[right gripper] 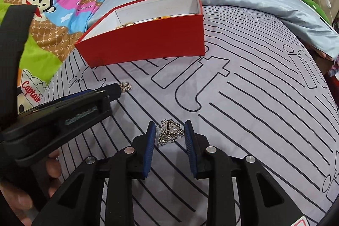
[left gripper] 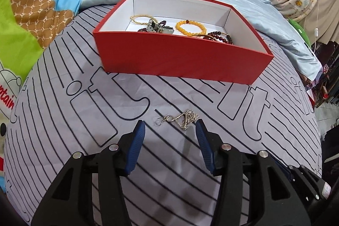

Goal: Organize jewelry
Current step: 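Grasp the silver heart pendant with the right tool while the left tool grasps the silver chain, then carry both silver necklaces over the red box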

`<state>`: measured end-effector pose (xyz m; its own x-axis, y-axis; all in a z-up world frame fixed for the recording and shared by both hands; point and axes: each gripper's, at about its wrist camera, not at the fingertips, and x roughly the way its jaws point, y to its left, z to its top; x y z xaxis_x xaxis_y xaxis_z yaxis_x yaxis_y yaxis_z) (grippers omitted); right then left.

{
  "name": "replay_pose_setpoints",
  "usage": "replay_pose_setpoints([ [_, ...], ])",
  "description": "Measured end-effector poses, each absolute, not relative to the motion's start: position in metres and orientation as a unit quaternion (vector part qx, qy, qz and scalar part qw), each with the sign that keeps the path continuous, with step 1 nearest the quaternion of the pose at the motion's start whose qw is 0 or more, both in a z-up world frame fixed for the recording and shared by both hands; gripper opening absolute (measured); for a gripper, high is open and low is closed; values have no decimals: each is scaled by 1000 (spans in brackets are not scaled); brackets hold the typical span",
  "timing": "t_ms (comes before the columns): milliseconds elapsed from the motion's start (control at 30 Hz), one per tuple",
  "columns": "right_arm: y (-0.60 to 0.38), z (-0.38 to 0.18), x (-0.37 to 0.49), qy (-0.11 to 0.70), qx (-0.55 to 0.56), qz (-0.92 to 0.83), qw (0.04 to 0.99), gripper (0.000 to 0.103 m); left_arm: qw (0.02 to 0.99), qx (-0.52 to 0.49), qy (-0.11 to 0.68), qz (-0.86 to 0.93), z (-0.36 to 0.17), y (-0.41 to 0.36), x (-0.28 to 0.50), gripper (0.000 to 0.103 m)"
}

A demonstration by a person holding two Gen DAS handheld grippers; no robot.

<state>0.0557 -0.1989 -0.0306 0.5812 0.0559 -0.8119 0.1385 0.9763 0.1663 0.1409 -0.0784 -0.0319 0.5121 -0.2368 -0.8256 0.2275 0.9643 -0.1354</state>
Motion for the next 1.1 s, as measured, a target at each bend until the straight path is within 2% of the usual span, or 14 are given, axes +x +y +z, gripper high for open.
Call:
replay_pose_setpoints([
  [267,-204,-33,57,457,118,-21,881,27,874,19,470,-122,-39,-90,145,44],
  [333,-205,-34,57,457,120,-21,881,27,877,28,466,-118,-39,-90,144,35],
  [467,-205,-34,57,457,123,-21,881,27,879,30,463,-112,-39,-87,145,26],
  [1100,-197,-14,51,437,115,-14,892,27,881,-3,457,-126,-14,-58,123,25],
])
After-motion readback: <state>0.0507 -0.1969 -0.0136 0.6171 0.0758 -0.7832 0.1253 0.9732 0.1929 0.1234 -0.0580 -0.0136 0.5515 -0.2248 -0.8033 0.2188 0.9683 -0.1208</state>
